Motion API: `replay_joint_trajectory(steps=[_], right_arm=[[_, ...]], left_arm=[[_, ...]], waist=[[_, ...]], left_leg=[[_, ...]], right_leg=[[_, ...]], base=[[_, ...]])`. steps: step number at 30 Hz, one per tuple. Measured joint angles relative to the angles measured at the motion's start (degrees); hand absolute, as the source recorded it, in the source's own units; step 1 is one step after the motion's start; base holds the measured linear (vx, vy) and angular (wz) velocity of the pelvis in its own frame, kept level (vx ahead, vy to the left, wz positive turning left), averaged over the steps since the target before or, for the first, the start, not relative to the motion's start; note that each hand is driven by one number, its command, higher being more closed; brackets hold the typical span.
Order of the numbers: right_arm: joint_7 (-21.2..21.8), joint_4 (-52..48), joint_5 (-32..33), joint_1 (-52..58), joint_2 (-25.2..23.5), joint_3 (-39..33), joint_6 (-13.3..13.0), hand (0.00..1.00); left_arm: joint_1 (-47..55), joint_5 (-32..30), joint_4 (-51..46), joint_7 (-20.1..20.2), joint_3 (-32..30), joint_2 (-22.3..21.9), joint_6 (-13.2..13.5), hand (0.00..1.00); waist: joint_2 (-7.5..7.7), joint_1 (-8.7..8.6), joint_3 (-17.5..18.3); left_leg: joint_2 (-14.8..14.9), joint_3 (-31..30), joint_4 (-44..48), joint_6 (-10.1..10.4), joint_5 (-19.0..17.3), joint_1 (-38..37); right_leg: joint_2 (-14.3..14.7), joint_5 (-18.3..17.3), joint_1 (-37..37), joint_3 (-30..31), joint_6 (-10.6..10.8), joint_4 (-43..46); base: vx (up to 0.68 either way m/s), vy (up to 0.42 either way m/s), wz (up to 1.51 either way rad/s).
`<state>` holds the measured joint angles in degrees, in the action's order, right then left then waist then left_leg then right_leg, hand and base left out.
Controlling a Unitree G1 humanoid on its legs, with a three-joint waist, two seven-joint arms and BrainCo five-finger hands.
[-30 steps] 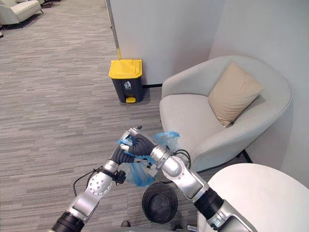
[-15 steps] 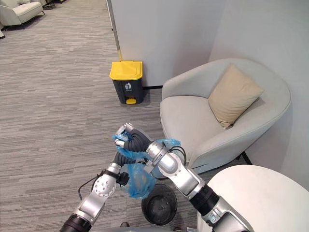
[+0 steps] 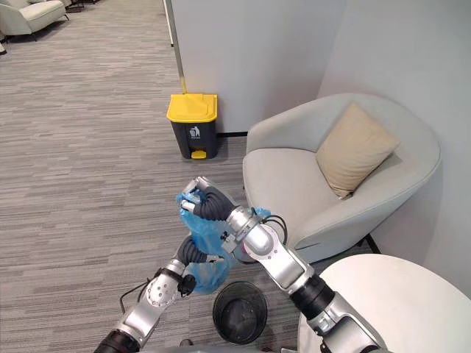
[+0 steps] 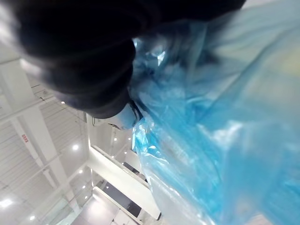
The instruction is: Gather rubbish on tea table into small bin, then transfer packed bag to large trash can.
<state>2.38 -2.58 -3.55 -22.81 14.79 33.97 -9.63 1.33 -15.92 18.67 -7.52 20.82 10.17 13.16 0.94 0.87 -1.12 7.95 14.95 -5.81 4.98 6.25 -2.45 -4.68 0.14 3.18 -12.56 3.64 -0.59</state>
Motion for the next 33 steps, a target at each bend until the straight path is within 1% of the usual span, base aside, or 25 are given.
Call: replay_joint_trajectory(steps=[5, 8, 12, 15, 16, 19, 24, 28, 29, 33], right_arm=[[0.1, -1.6, 3.8, -0.3, -2.1, -0.1, -0.1, 1.00], [0.1, -3.5, 5.8, -0.4, -2.6, 0.0, -0.1, 1.00], [0.3, -3.7, 8.0, -0.7, -3.5, 0.3, -0.3, 1.00], [0.3, -3.7, 8.8, -0.8, -3.8, 0.6, -0.3, 1.00], [0.3, -3.7, 9.2, -0.8, -3.8, 1.1, -0.3, 1.00], [0.4, -3.7, 10.0, -0.7, -4.1, 2.9, -0.3, 1.00], [0.5, -3.7, 11.5, -0.8, -5.8, 3.5, -0.2, 1.00], [1.4, -3.7, 13.2, -0.8, -6.6, 6.9, -0.1, 1.00], [1.4, -3.7, 13.2, -0.8, -6.9, 7.3, -0.1, 1.00], [1.3, -3.4, 14.3, -2.3, -7.5, 7.8, 0.2, 1.00]], left_arm=[[0.0, 0.1, -0.3, -0.1, -1.6, -0.6, -0.8, 0.00], [0.1, 0.5, -1.7, -0.2, -3.0, -1.8, -1.5, 0.00], [0.2, 0.6, -4.4, -0.5, -3.3, -2.8, -1.7, 0.00], [0.0, 0.6, -5.3, -1.9, -3.5, -4.2, -1.9, 0.00], [-0.1, 0.6, -5.3, -2.9, -3.5, -4.8, -2.6, 0.00], [-0.3, 0.6, -5.3, -4.0, -3.5, -5.7, -3.5, 0.00], [-0.9, 0.6, -6.2, -4.9, -3.3, -6.1, -4.0, 0.00], [-3.0, 0.5, -6.2, -5.1, -2.4, -6.1, -4.6, 0.00], [-3.5, 0.6, -6.2, -5.1, -2.4, -6.1, -4.7, 1.00], [-5.3, 0.6, -6.1, -5.2, -2.3, -6.3, -5.2, 1.00]], waist=[[0.03, 0.01, 0.0], [0.05, 0.02, 0.0], [0.06, 0.01, 0.0], [0.07, 0.01, 0.0], [0.07, 0.01, 0.0], [0.07, -0.01, 0.0], [0.13, 0.05, 0.0], [0.18, 0.00, 0.0], [0.19, 0.00, 0.1], [0.18, -0.03, 0.1]], left_leg=[[0.0, 0.0, -0.1, 0.0, 0.0, -0.1], [0.0, 0.0, -0.1, 0.0, 0.0, -0.1], [0.0, 0.1, -0.1, 0.0, 0.0, -0.1], [0.0, 0.1, -0.1, 0.0, 0.0, -0.1], [0.0, 0.1, -0.1, 0.0, 0.0, -0.1], [0.0, 0.1, -0.1, 0.0, 0.0, -0.1], [0.0, 0.2, -0.1, 0.0, 0.0, -0.1], [0.0, 0.3, -0.1, 0.0, 0.0, -0.1], [0.0, 0.3, -0.1, 0.0, 0.0, -0.1], [0.0, 0.4, -0.1, 0.0, 0.0, -0.2]], right_leg=[[0.0, 0.0, -0.3, 0.0, 0.0, 0.1], [0.0, 0.0, -0.4, 0.0, 0.1, 0.2], [0.0, 0.0, -0.4, 0.1, 0.0, 0.2], [0.0, 0.0, -0.4, 0.1, 0.0, 0.2], [0.0, 0.0, -0.4, 0.1, 0.0, 0.2], [0.0, 0.0, -0.5, 0.1, 0.0, 0.2], [0.0, 0.0, -0.5, 0.2, 0.0, 0.2], [0.0, 0.0, -0.5, 0.3, 0.0, 0.2], [0.0, 0.0, -0.5, 0.3, 0.0, 0.2], [0.0, 0.0, -0.5, 0.4, 0.0, 0.3]], base=[[0.00, 0.000, 0.00], [0.00, 0.000, 0.00], [0.00, 0.000, 0.00], [0.00, 0.000, 0.00], [0.00, 0.000, 0.00], [0.00, 0.000, 0.00], [0.00, 0.000, 0.00], [0.00, 0.000, 0.00], [0.00, 0.000, 0.00], [0.00, 0.000, 0.00]])
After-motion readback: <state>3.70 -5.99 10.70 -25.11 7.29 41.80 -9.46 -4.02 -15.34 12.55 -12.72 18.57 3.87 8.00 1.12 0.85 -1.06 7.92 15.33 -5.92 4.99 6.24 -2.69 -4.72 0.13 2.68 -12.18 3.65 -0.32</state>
